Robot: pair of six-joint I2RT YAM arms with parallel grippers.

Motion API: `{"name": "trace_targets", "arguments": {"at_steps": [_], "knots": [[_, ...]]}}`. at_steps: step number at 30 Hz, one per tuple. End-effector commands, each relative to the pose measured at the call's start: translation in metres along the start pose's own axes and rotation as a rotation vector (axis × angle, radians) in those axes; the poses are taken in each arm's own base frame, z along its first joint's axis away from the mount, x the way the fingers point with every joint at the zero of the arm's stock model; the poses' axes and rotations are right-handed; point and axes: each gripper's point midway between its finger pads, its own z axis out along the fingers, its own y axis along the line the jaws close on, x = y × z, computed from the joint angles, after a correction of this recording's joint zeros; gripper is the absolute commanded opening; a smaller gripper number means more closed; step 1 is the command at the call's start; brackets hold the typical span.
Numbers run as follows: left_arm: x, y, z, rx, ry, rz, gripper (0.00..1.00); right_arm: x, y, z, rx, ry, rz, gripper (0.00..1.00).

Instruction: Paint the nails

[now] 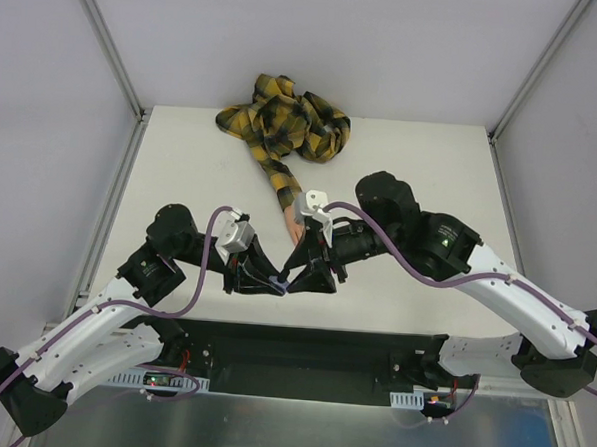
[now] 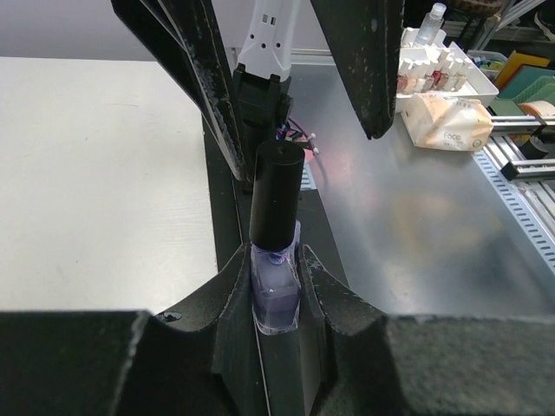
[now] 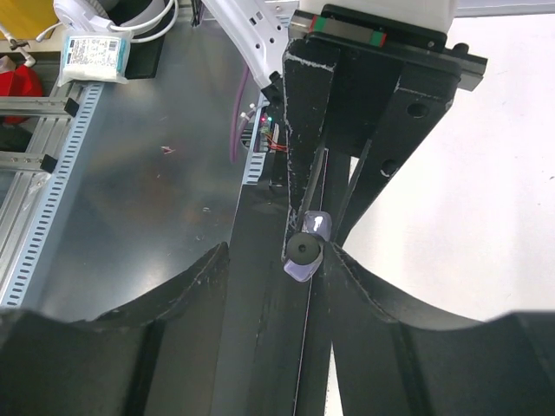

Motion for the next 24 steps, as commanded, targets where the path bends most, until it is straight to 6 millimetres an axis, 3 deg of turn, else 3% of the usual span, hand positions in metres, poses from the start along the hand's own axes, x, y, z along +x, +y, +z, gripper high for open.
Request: {"name": "trace_targets", "arguments": {"at_steps": [1, 15, 19, 24], "knots": [[-0.023, -0.013, 0.000, 0.057, -0.035, 0.094, 0.00, -0.021, 0.008, -0.005, -0.043, -0.054, -0.078, 0.48], [-0.027, 0.000, 0.000, -0.032, -0.060, 0.113, 0.00, -0.016, -0.015, 0.001, 0.062, -0.032, -0.076, 0.27], [-0.030, 0.008, -0.002, -0.094, -0.073, 0.130, 0.00, -0.014, -0.019, 0.000, 0.086, -0.028, -0.054, 0.00], [-0.040, 0.040, -0.016, -0.330, -0.115, 0.166, 0.00, -0.011, -0.019, 0.004, 0.105, -0.027, 0.002, 0.00]]}}
